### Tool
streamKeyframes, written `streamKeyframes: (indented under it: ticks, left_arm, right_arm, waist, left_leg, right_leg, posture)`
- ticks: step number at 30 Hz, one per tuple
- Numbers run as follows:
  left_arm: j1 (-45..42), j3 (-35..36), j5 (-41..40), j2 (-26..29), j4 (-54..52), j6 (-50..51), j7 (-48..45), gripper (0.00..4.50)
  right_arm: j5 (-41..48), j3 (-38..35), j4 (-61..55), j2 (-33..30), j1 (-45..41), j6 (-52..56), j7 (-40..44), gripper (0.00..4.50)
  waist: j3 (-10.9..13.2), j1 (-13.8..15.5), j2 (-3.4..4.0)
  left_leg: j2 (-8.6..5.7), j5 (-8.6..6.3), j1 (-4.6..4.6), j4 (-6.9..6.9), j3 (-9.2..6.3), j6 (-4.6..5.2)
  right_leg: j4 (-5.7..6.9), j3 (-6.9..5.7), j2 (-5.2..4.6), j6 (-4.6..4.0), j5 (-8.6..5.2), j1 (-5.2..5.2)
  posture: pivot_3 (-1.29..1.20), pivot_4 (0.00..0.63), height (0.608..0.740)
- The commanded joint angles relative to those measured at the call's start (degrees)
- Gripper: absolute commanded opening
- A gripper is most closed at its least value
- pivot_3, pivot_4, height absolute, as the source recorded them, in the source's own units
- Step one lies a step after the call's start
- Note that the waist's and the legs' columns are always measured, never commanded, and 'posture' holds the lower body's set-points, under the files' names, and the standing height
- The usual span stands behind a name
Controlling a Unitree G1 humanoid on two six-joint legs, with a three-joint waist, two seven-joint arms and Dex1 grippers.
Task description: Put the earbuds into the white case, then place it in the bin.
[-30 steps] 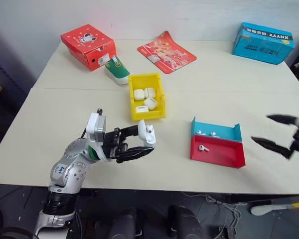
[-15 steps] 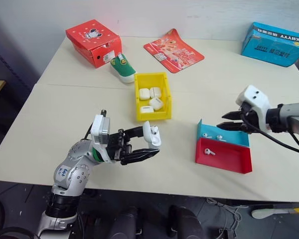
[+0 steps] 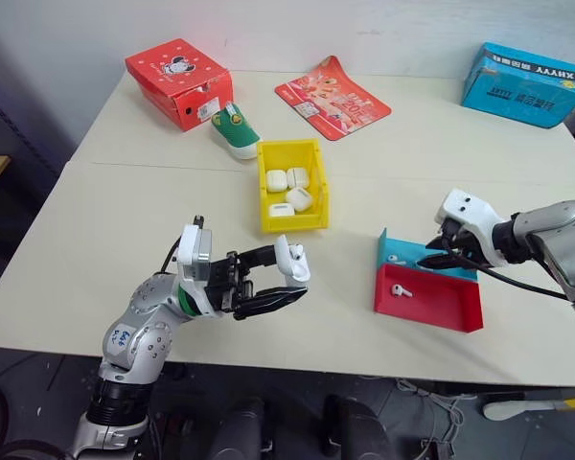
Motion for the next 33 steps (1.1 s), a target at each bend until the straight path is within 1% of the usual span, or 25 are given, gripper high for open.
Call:
streamKeyframes:
  ticks: [1, 9, 23, 24, 25, 26, 29, 33]
  left_arm:
    - [0.2, 0.4, -0.4, 0.0, -2.7, -0.8, 0.2, 2.80]
    - [-0.2, 0.2, -0.2, -0.2, -2.4, -1.1, 0.1, 2.80]
    - [-0.1, 0.6, -0.1, 0.0, -2.4, -1.2, 0.5, 2.80]
    - [-0.1, 0.6, -0.1, 0.0, -2.4, -1.2, 0.5, 2.80]
    - [-0.1, 0.6, -0.1, 0.0, -2.4, -1.3, 0.5, 2.80]
    - [-0.1, 0.6, -0.1, 0.0, -2.4, -1.3, 0.5, 2.80]
    - [-0.3, 0.6, -0.1, 0.1, -2.2, -1.3, 0.5, 2.80]
    - [-0.8, 0.6, -0.1, 0.2, -1.7, -1.4, 0.2, 2.80]
  right_arm:
    - [-1.5, -0.1, 0.0, 0.7, -0.4, -0.5, 1.0, 2.18]
    - [-4.8, 1.8, 1.3, 1.3, -0.3, -0.4, 2.7, 2.18]
    - [-7.6, 2.0, 2.5, 2.3, 0.2, -2.0, 4.7, 2.18]
    - [-7.6, 2.0, 2.2, 2.3, 0.3, -1.9, 5.0, 1.88]
    - [-7.6, 1.9, 2.0, 2.3, 0.5, -1.8, 5.1, 1.80]
    - [-7.6, 1.9, 1.8, 2.3, 0.7, -1.7, 5.1, 1.57]
    - [-7.7, 1.6, 1.5, 2.4, 1.0, -1.7, 4.9, 0.52]
    - [-7.6, 1.2, 1.7, 2.7, 1.0, -1.9, 4.5, 0.52]
  waist:
    - [0.0, -0.1, 0.00]
    - [0.0, 0.0, 0.00]
    - [0.0, -0.1, 0.00]
    - [0.0, -0.1, 0.00]
    - [0.0, -0.1, 0.00]
    - [0.0, -0.1, 0.00]
    - [0.0, -0.1, 0.00]
    - [0.0, -0.2, 0.00]
  left_leg:
    - [0.01, 0.00, 0.00, 0.04, 0.00, -0.01]
    - [0.03, -0.02, 0.00, 0.16, -0.01, -0.03]
    - [0.03, -0.03, 0.00, 0.24, -0.01, -0.04]
    - [0.04, -0.03, 0.00, 0.25, -0.01, -0.04]
    - [0.04, -0.03, 0.00, 0.25, -0.01, -0.05]
    - [0.04, -0.03, 0.00, 0.26, -0.02, -0.05]
    - [0.04, -0.03, 0.00, 0.28, -0.02, -0.05]
    - [0.05, -0.04, 0.00, 0.31, -0.02, -0.06]
  right_leg:
    - [0.00, 0.01, 0.00, 0.00, 0.00, 0.00]
    - [0.04, 0.04, -0.01, 0.00, 0.00, 0.00]
    - [0.10, 0.04, -0.02, 0.00, 0.00, 0.00]
    - [0.10, 0.04, -0.02, 0.00, 0.00, 0.00]
    - [0.11, 0.04, -0.02, 0.00, 0.00, 0.00]
    - [0.11, 0.04, -0.02, 0.00, 0.00, 0.00]
    - [0.12, 0.04, -0.03, 0.00, 0.00, 0.00]
    - [0.14, 0.05, -0.04, 0.00, 0.00, 0.00]
  posture:
    - [0.00, 0.150, 0.740]
    - [0.00, 0.150, 0.740]
    - [0.00, 0.150, 0.740]
    - [0.00, 0.150, 0.740]
    - [0.00, 0.150, 0.740]
    - [0.00, 0.150, 0.740]
    - [0.00, 0.150, 0.740]
    - [0.00, 0.150, 0.740]
